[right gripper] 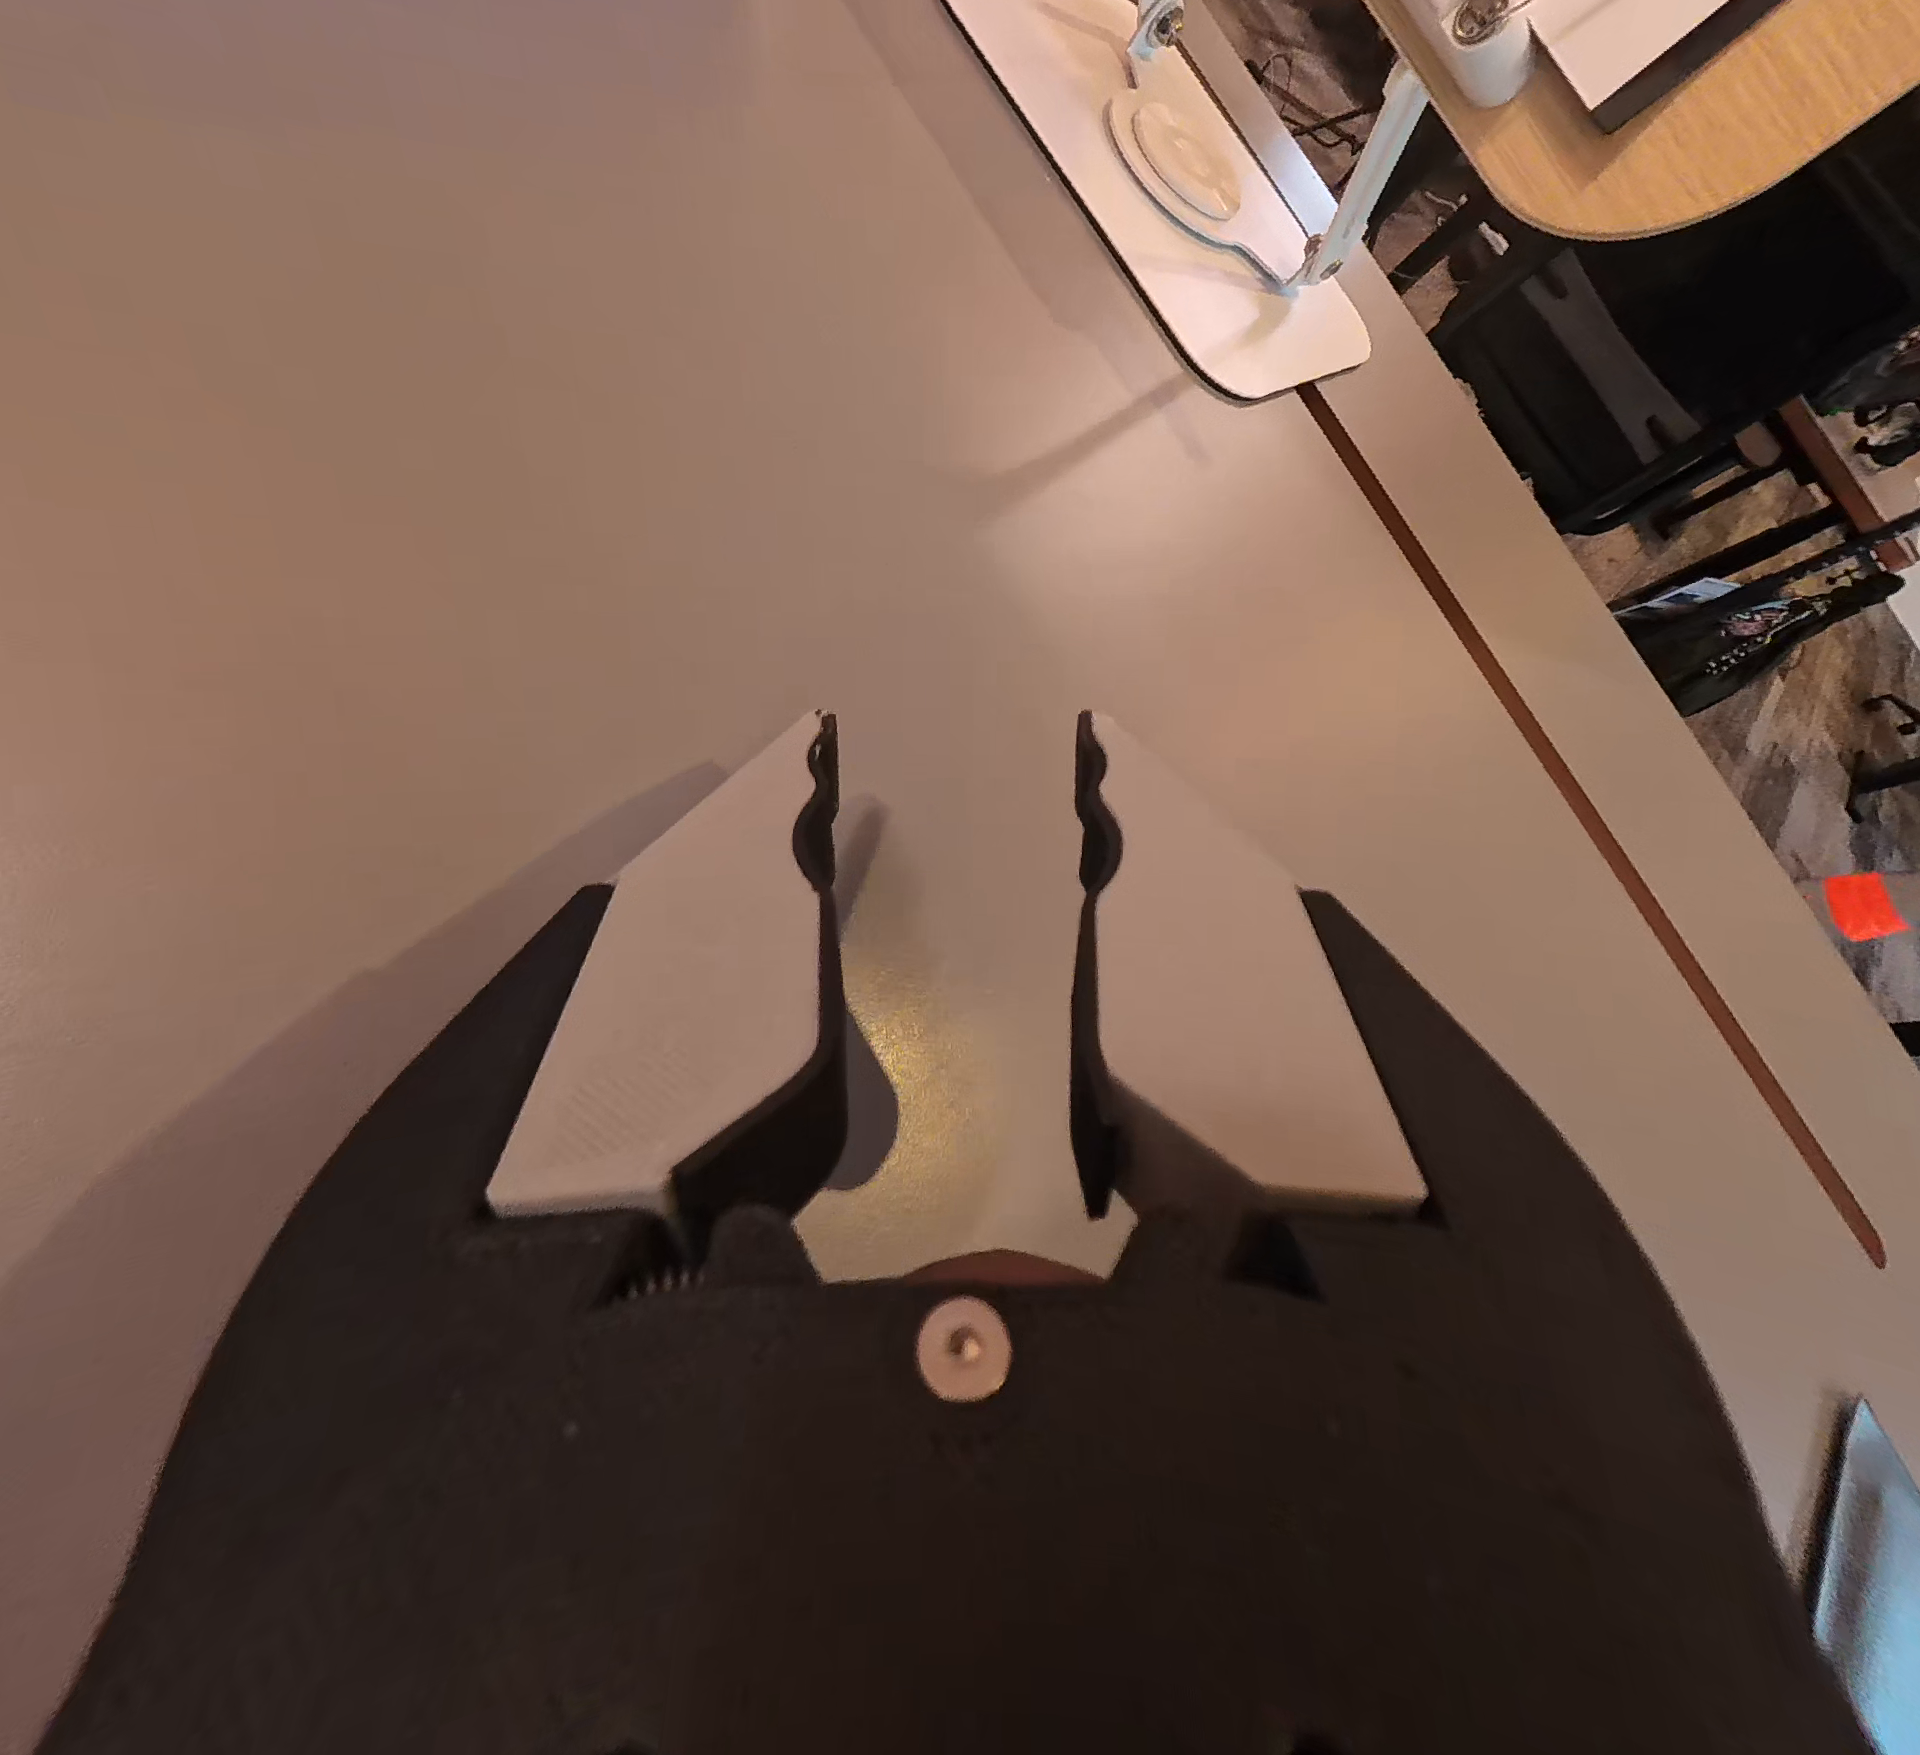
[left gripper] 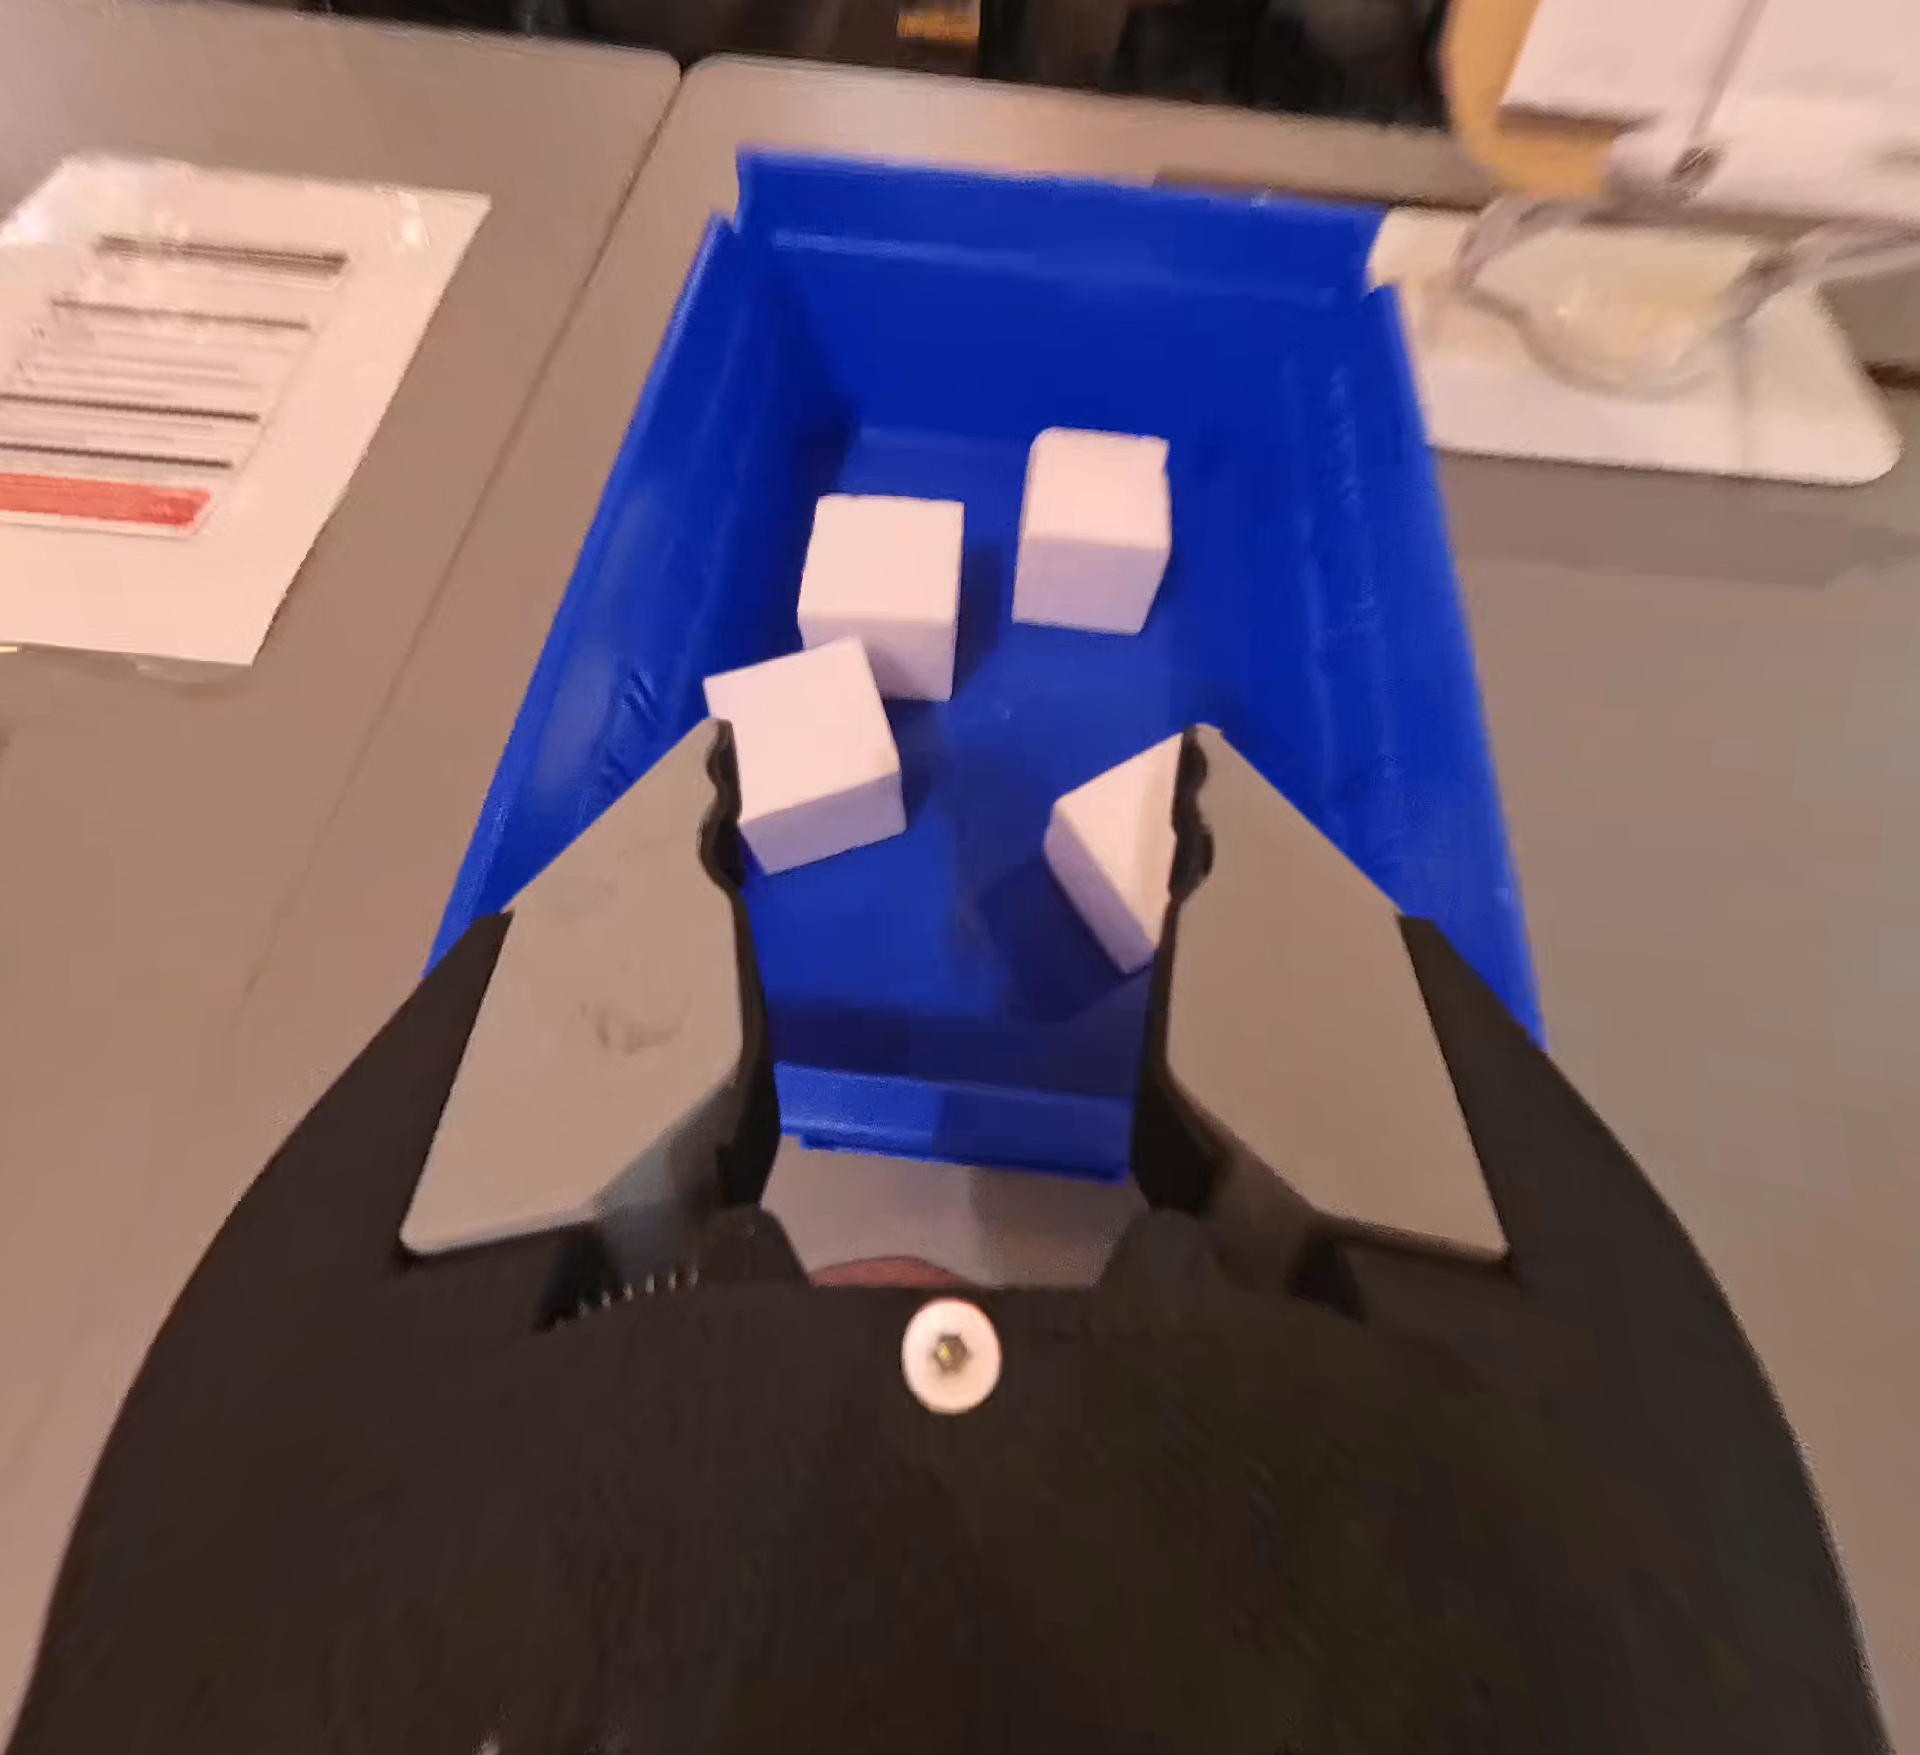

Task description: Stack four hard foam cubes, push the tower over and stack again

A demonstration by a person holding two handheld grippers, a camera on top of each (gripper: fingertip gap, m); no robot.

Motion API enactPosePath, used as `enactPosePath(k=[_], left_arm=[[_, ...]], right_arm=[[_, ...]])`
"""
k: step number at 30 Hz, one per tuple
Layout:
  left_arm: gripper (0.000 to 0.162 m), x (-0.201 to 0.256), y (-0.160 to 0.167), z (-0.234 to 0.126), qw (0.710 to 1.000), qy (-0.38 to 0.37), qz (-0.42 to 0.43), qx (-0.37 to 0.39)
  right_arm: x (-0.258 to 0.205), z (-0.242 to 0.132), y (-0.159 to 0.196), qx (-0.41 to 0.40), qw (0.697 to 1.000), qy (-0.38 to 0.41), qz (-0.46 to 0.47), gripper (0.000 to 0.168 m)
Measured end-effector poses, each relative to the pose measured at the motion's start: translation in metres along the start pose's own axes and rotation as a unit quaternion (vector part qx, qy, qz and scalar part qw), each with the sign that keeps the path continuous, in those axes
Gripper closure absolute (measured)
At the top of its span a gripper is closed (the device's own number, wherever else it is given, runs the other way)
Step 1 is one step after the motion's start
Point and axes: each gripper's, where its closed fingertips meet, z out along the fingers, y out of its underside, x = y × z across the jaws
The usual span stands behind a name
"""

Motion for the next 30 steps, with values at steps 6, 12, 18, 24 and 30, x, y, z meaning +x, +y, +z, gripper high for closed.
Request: enactPosePath(k=[6,12,18,24,30], left_arm=[[0.096,0.054,0.032,0.02,0.985,0.136,0.065,-0.079],[0.093,0.072,0.038,0.021,0.952,0.244,0.148,-0.114],[0.089,0.076,0.039,0.024,0.911,0.308,0.234,-0.139],[0.084,0.077,0.045,0.035,0.886,0.301,0.303,-0.182],[0.091,0.061,0.089,0.064,0.854,0.232,0.383,-0.266]], right_arm=[[0.004,-0.002,0.0,0.003,1.0,0.002,0.009,0.125],[0.002,-0.002,0.0,0.002,1.0,0.0,0.003,0.125],[0.0,-0.001,0.0,0.002,1.0,-0.001,-0.001,0.125],[0.0,-0.001,-0.001,0.006,1.0,-0.003,-0.001,0.125],[-0.003,0.0,-0.001,0.005,1.0,-0.009,-0.005,0.125]])
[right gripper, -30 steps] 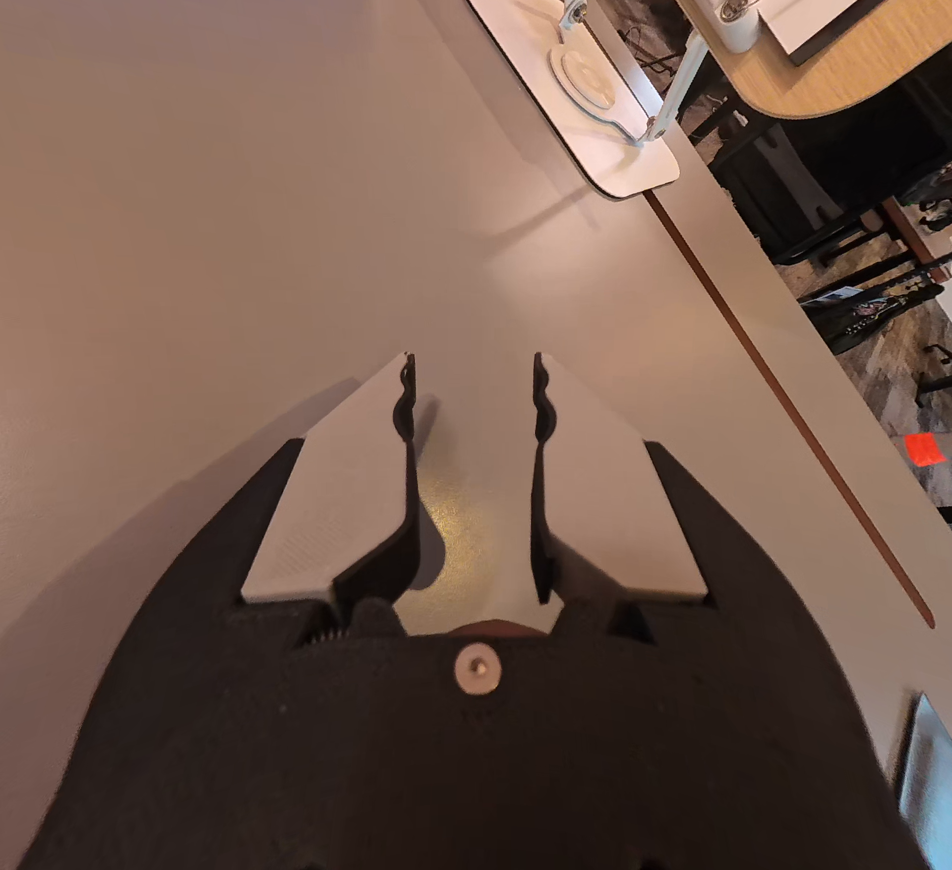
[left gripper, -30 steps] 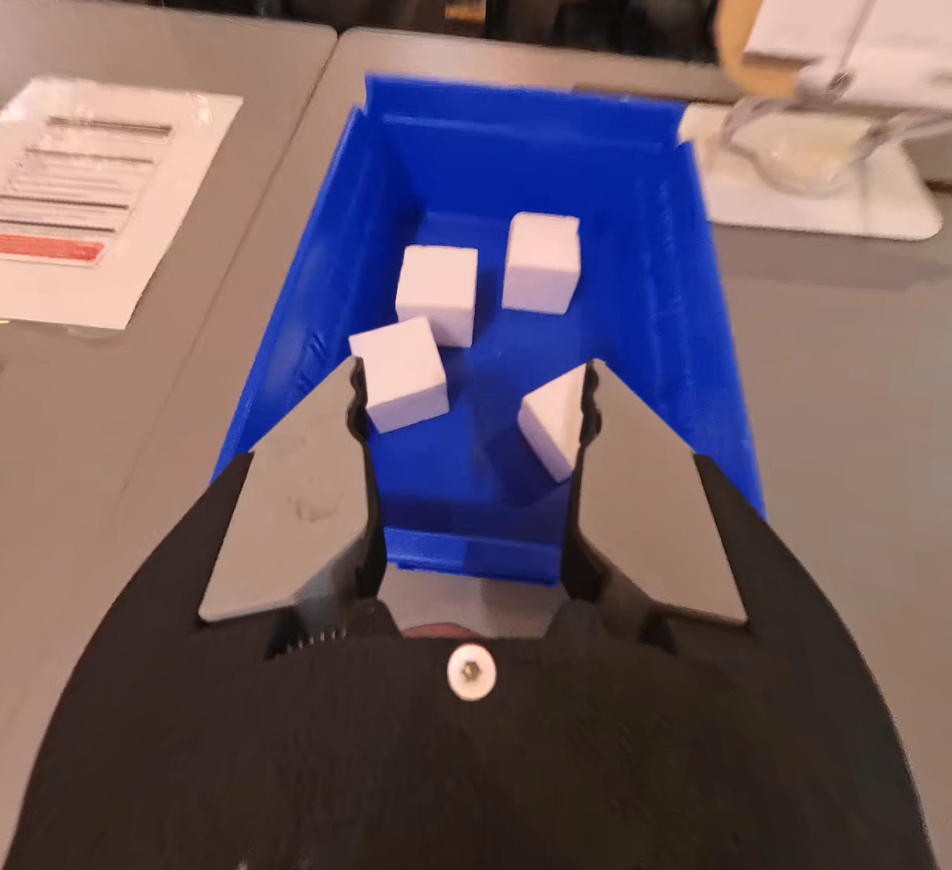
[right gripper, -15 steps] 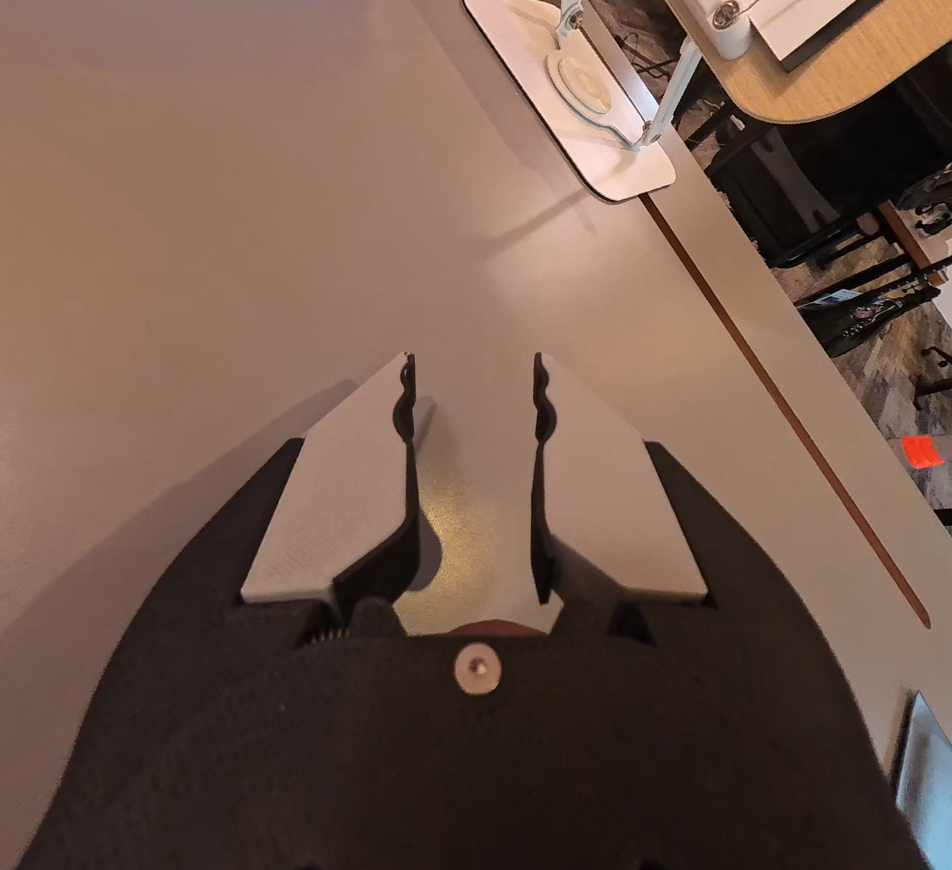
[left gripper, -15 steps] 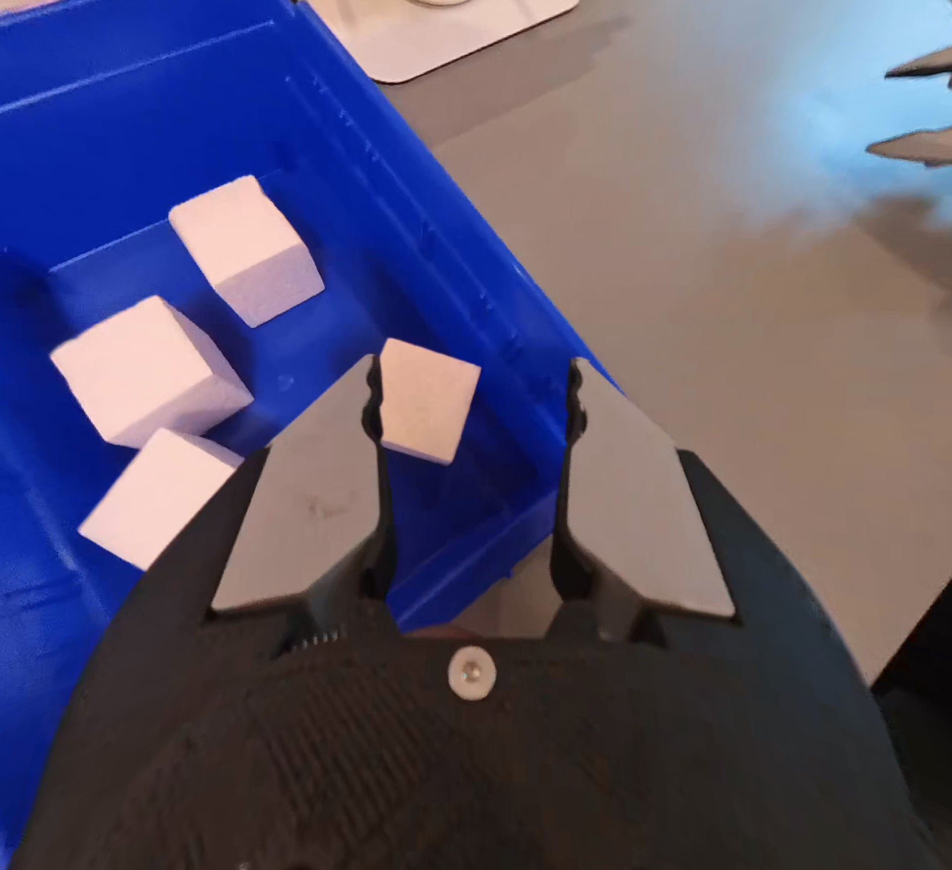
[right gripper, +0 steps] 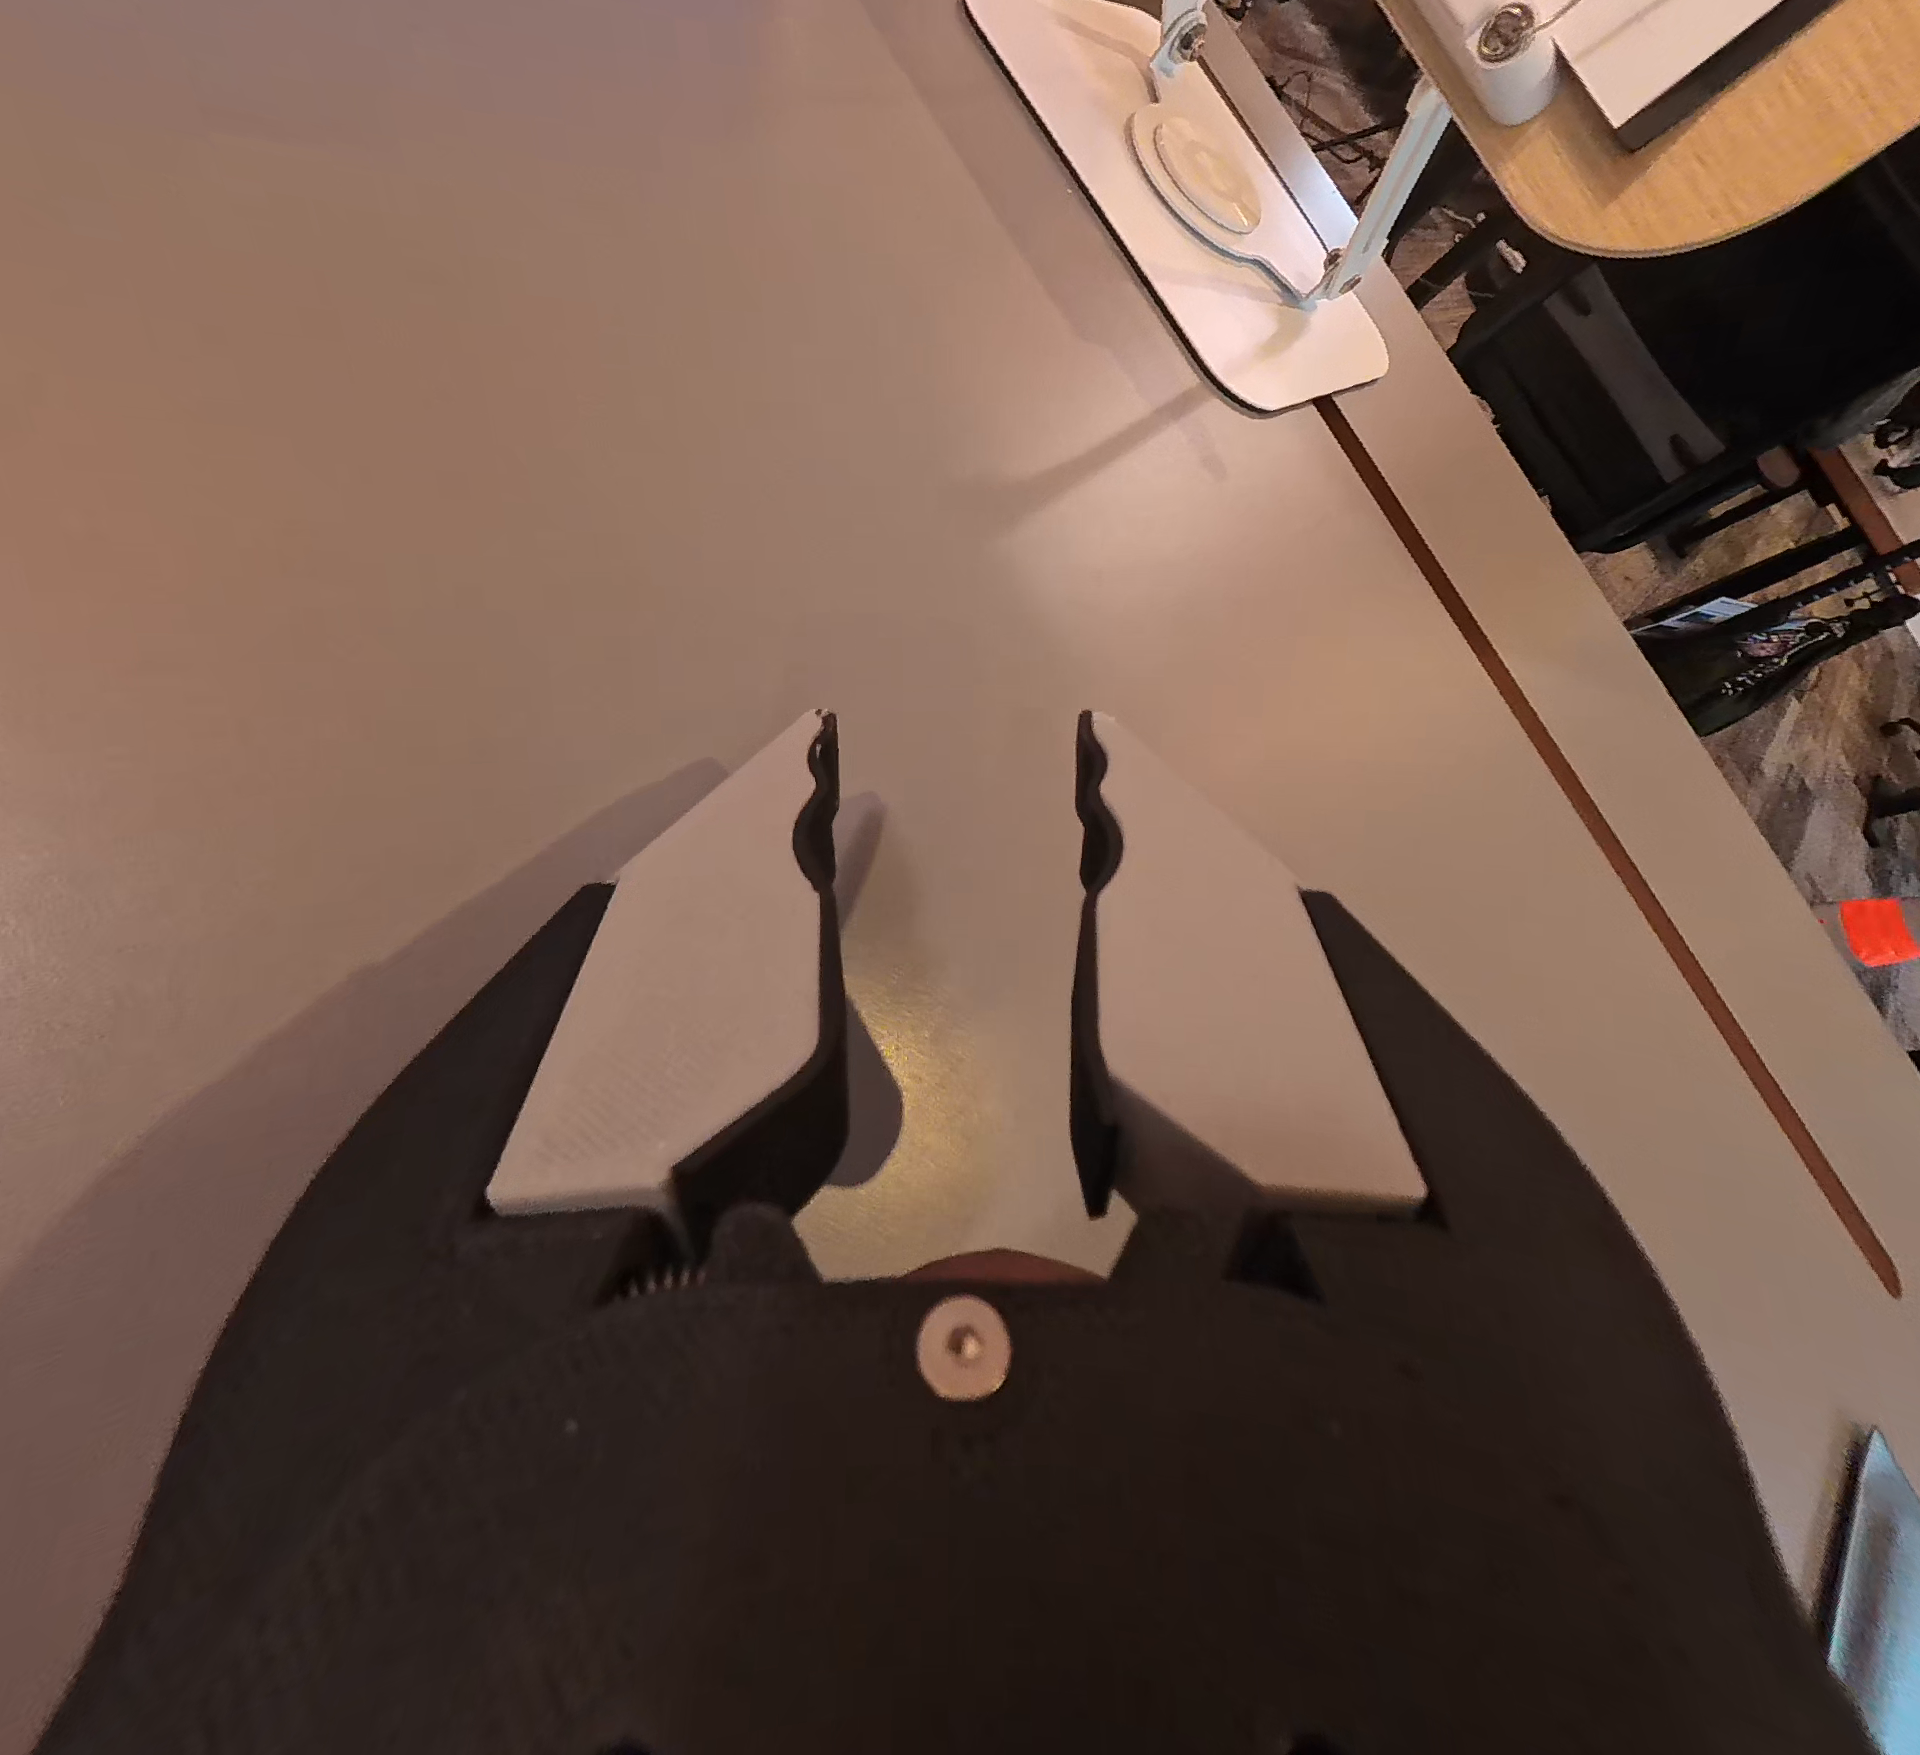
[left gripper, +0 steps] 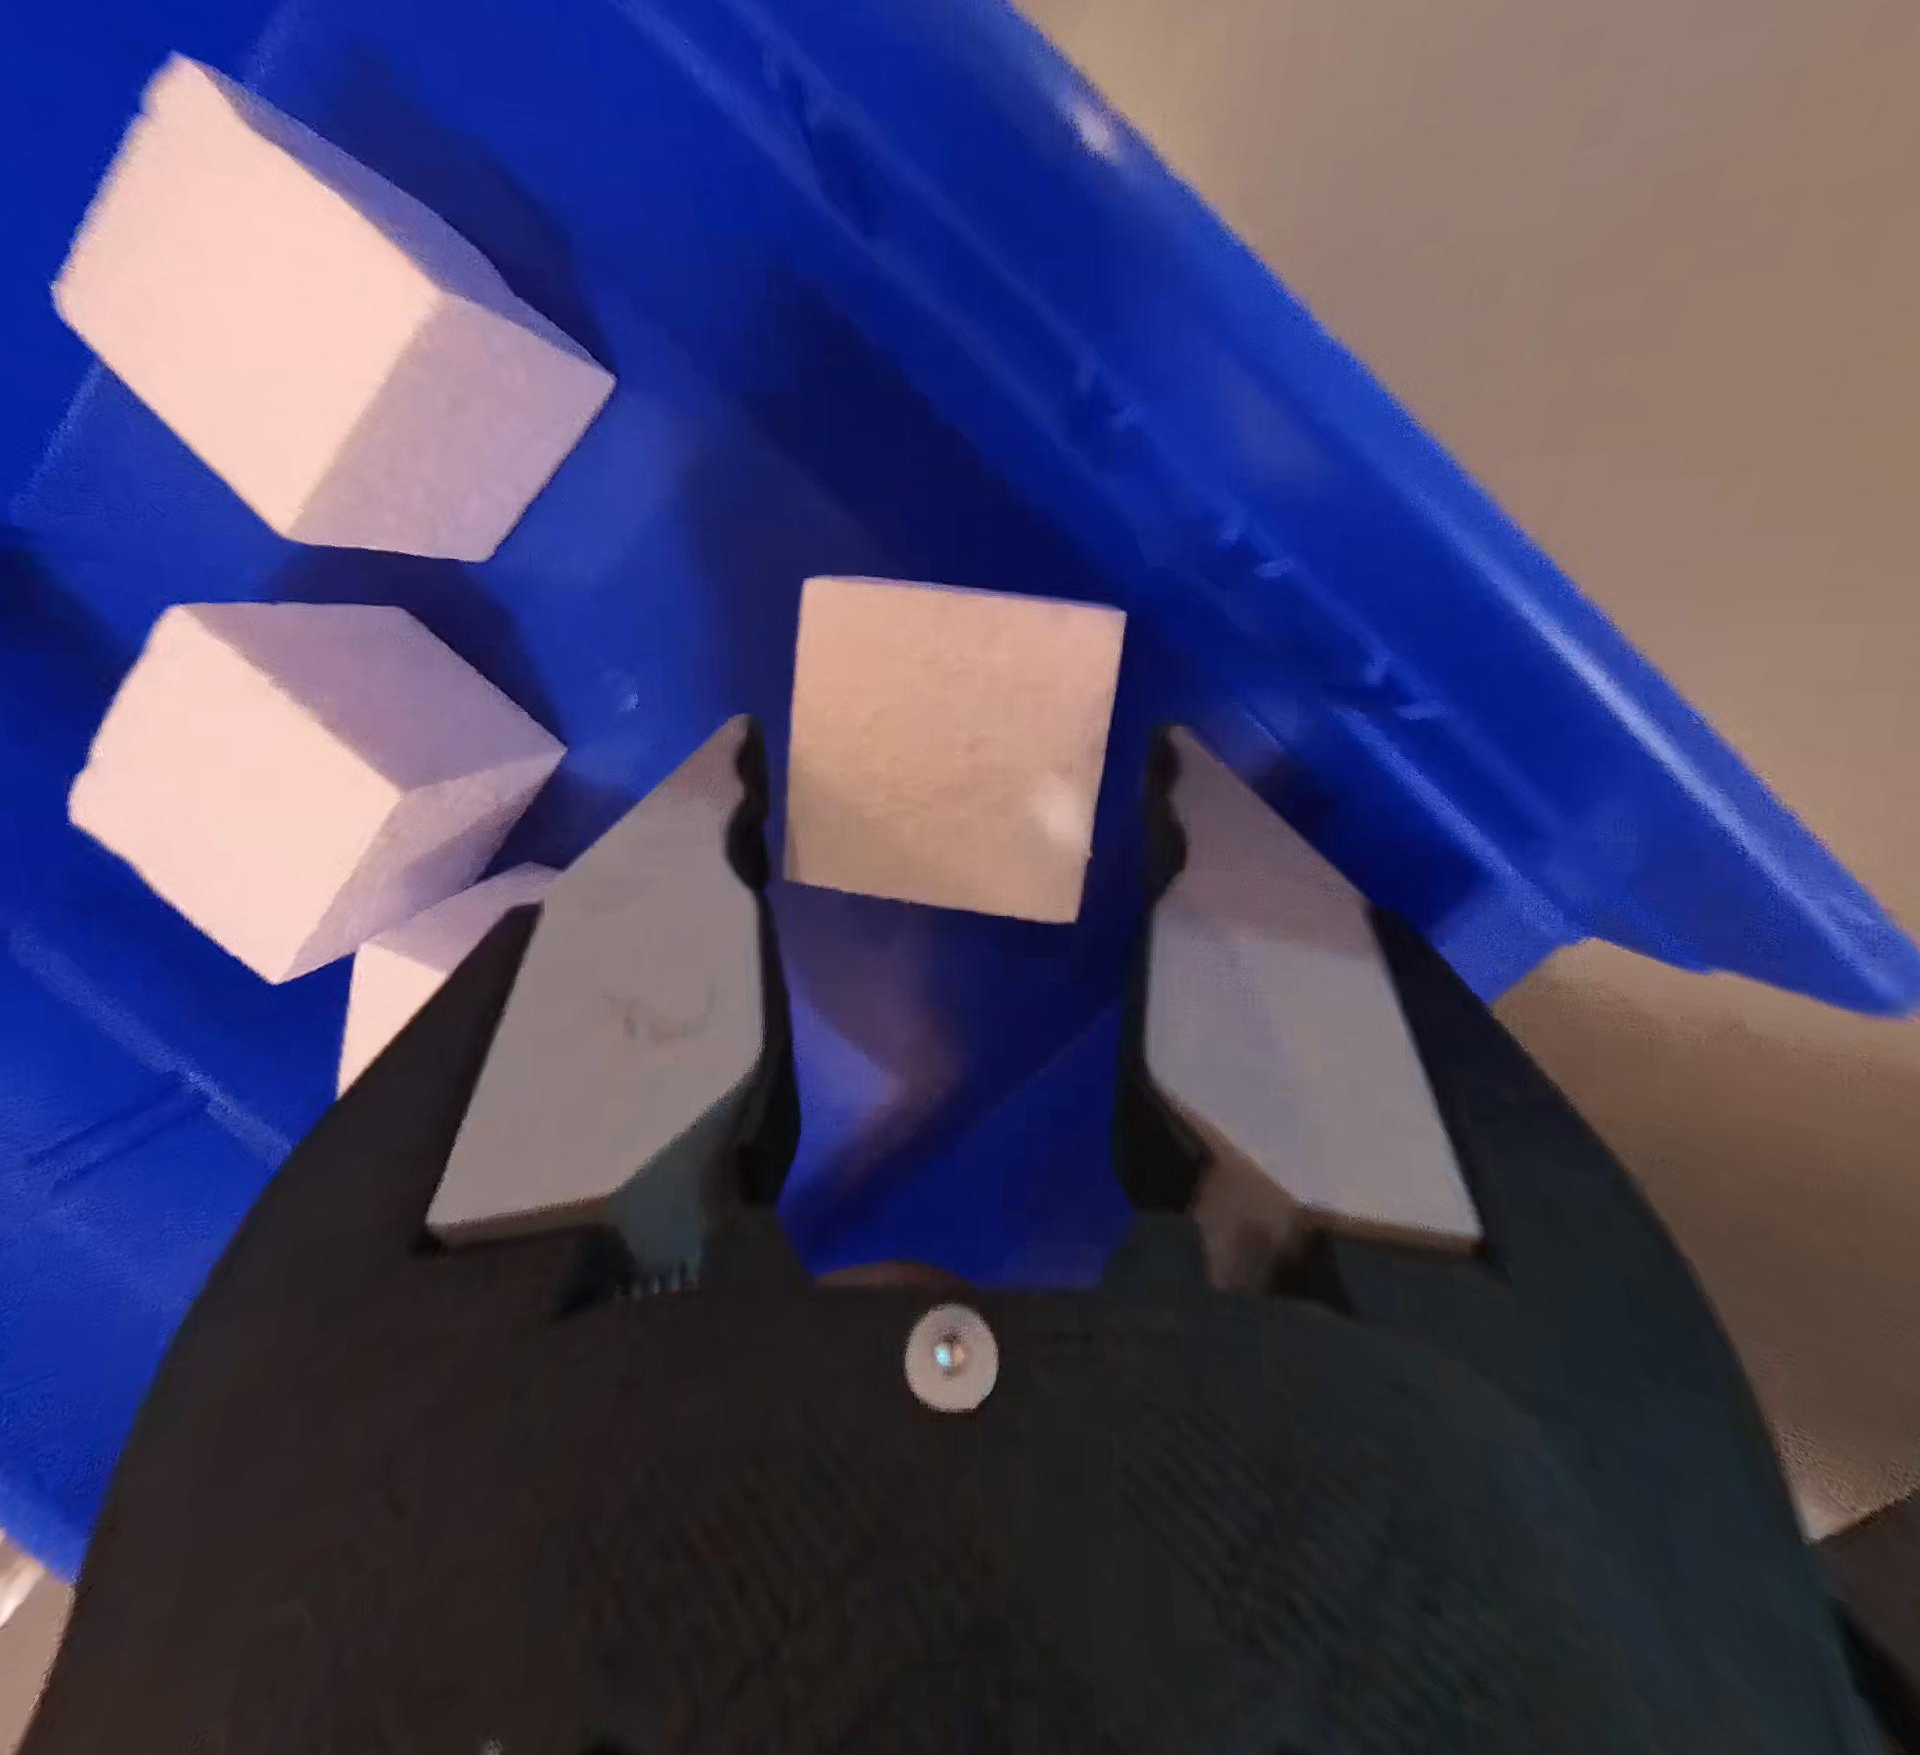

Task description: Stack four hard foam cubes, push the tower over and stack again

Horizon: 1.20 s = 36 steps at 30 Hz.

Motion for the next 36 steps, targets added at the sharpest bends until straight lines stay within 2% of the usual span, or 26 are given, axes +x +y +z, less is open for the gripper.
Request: enactPosePath(k=[1,6,10,16,20,24,28,33,36], left_arm=[[0.103,0.0,0.004,0.006,1.0,-0.006,0.008,-0.014],[0.103,-0.002,-0.001,0.001,1.0,-0.025,0.018,-0.003],[0.103,-0.013,-0.008,-0.034,0.997,-0.066,0.018,0.022],[0.103,-0.014,-0.061,-0.105,0.981,-0.133,-0.001,0.137],[0.103,0.026,-0.102,-0.118,0.977,-0.127,0.051,0.165],[0.103,0.094,-0.141,-0.097,0.977,-0.047,0.121,0.169],[0.103,0.141,-0.157,-0.055,0.974,-0.016,0.197,0.113],[0.103,0.164,-0.157,0.006,0.974,0.001,0.224,0.026],[0.103,0.171,-0.156,0.029,0.973,0.02,0.23,0.006]], right_arm=[[0.0,0.0,0.0,0.0,1.0,0.0,-0.001,0.125],[0.0,0.001,0.002,-0.002,1.0,-0.003,0.004,0.125],[0.0,0.0,0.0,0.001,1.0,-0.003,0.003,0.125],[0.0,-0.001,-0.002,0.005,1.0,0.002,-0.002,0.125],[0.007,0.0,0.002,0.003,1.0,0.009,0.009,0.125],[0.013,-0.001,0.005,0.004,1.0,0.011,0.024,0.125],[0.015,-0.001,0.005,0.005,1.0,0.013,0.022,0.125],[0.014,-0.001,0.004,0.006,1.0,0.013,0.02,0.125],[0.014,-0.002,0.003,0.007,1.0,0.013,0.017,0.125]])
